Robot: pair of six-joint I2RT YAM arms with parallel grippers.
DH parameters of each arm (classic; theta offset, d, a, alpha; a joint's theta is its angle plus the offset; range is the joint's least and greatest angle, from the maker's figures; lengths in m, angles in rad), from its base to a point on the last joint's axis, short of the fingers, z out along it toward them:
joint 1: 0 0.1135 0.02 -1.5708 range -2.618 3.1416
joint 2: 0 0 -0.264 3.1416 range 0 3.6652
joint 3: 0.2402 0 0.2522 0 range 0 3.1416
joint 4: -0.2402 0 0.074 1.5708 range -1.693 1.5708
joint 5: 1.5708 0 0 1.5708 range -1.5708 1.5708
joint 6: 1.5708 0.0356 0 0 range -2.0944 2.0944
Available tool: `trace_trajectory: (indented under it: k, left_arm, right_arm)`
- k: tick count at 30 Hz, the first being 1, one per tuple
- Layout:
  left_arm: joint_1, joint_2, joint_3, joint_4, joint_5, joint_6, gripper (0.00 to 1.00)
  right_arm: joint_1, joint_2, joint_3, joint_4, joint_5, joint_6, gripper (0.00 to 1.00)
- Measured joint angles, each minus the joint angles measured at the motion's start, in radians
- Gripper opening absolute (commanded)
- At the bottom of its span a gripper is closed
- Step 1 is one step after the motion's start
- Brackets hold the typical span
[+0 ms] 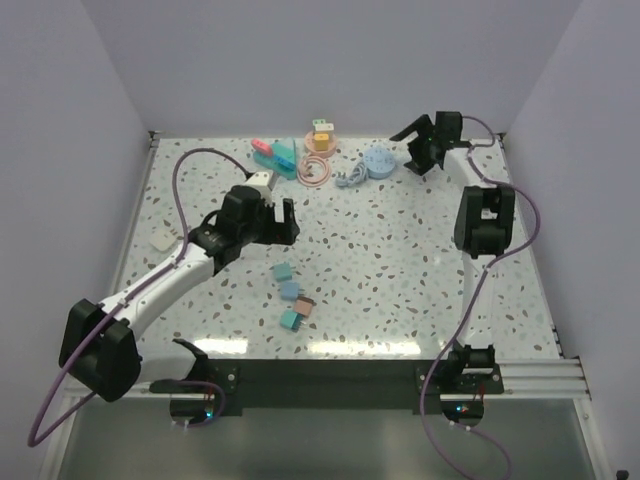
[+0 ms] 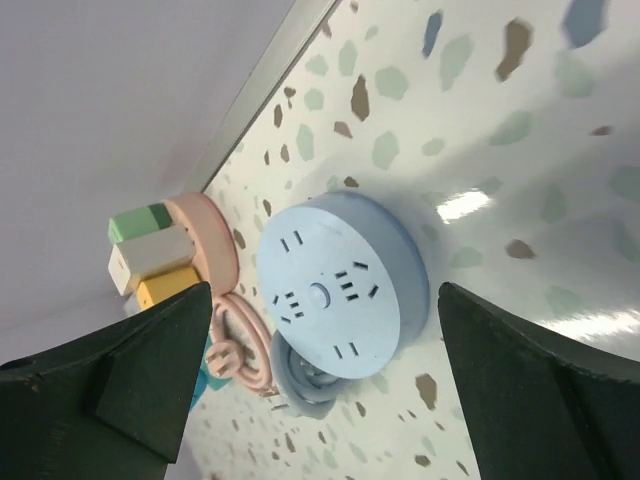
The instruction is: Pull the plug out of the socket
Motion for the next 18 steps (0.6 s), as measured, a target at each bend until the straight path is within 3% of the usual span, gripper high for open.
trace_trajectory:
  k: [3,6,7,9,10,11,18]
  left_arm:
    - [0.043,0.021,0.022,0.002,-0.015,0.000,1.00]
    - [0.073,0.050,0.042,0.004,-0.015,0.000,1.00]
    - [0.077,0.061,0.046,0.004,-0.015,0.000,1.00]
    - [0.080,0.080,0.053,0.006,-0.011,0.000,1.00]
    - [0.081,0.089,0.054,0.011,-0.009,0.000,1.00]
    - [0.081,0.096,0.054,0.013,-0.005,0.000,0.99]
    - [0.095,0.121,0.062,0.028,0.012,0.000,1.00]
  right_arm:
    - [-0.014,-0.070,0.031,-0.142,0.099,-0.105,0.99]
    - [-0.020,-0.114,0.079,-0.240,0.159,-0.195,0.90]
    - [-0.020,-0.137,0.069,-0.259,0.171,-0.216,0.79]
    - [-0.016,-0.202,-0.021,-0.246,0.171,-0.253,0.32]
    - [-0.013,-0.232,-0.072,-0.245,0.166,-0.261,0.13]
    - [-0.009,-0.274,-0.150,-0.238,0.154,-0.268,0.00]
    - [0.018,-0.248,-0.304,-0.188,0.033,-0.246,0.00]
